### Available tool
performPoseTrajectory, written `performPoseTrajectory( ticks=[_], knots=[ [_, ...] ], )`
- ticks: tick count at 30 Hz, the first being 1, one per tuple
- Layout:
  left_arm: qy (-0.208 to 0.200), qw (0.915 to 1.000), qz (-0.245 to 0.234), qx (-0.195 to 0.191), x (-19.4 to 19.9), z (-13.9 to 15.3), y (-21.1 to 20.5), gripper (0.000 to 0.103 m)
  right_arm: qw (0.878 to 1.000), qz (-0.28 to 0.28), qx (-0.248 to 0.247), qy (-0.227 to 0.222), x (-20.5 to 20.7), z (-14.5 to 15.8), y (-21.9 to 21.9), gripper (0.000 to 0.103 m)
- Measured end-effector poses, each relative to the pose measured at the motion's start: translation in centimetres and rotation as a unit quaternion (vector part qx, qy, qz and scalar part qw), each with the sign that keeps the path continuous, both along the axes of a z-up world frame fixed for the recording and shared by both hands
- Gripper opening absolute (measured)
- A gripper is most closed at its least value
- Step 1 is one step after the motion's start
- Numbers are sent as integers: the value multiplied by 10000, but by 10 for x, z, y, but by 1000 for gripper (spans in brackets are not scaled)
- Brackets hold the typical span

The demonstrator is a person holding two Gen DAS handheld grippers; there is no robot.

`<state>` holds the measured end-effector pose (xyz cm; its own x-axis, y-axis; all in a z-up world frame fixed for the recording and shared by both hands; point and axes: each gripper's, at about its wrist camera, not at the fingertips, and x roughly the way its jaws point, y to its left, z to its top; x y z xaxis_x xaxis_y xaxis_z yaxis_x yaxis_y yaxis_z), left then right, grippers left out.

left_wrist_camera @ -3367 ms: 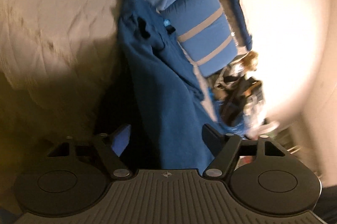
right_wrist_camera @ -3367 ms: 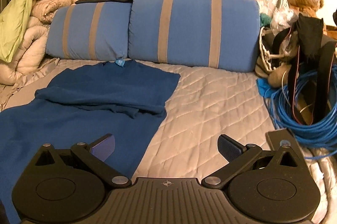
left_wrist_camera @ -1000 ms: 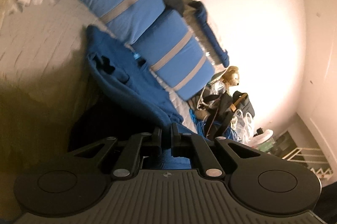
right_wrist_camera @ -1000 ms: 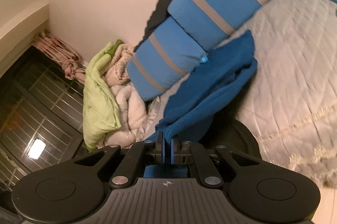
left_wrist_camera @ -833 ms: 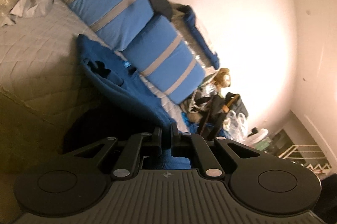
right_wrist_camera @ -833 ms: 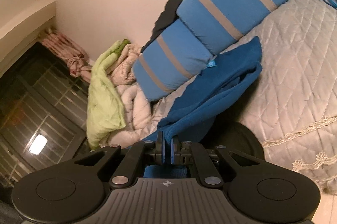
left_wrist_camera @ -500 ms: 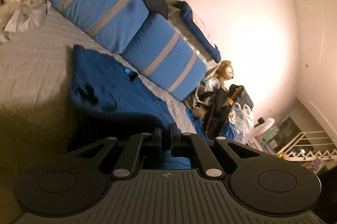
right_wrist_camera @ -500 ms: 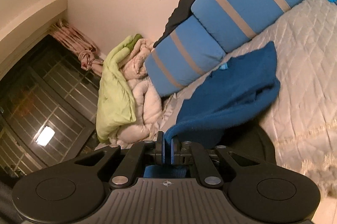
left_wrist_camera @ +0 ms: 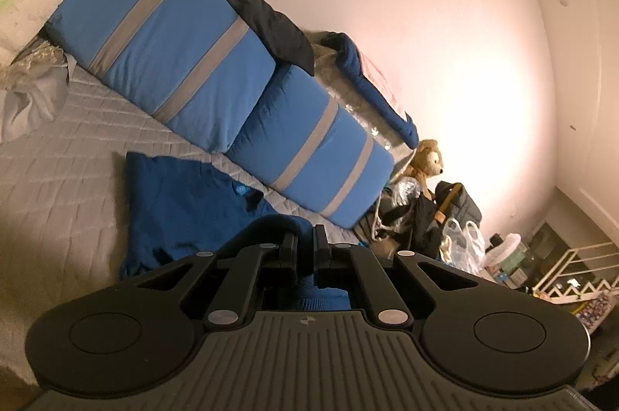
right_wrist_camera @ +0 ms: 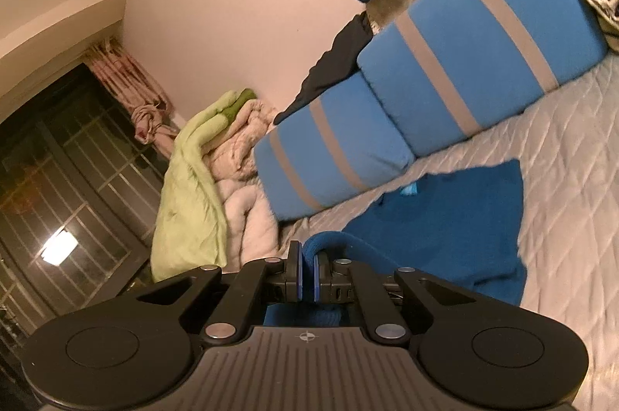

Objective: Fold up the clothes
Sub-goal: 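Lift the hem with both grippers and fold it over toward the collar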

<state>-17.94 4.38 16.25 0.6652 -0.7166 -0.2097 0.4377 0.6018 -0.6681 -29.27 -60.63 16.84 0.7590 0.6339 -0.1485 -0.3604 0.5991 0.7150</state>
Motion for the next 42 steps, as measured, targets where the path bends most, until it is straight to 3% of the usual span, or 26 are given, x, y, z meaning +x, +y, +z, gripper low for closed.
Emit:
performPoseTrajectory(
  ticks=[12,26,42],
  knots=[
    [45,9998,183,-8,74,16,-4,7,9997,-223,-69,-77,68,12,-1,7],
    [-131,9985,16,538,158,51,-38,7,9961,-876,-119,22,146,12,-13,8],
    [984,9917,415,714,235,-43,-40,7,9897,-1108,-572,698,235,-59,-11,8]
  ],
)
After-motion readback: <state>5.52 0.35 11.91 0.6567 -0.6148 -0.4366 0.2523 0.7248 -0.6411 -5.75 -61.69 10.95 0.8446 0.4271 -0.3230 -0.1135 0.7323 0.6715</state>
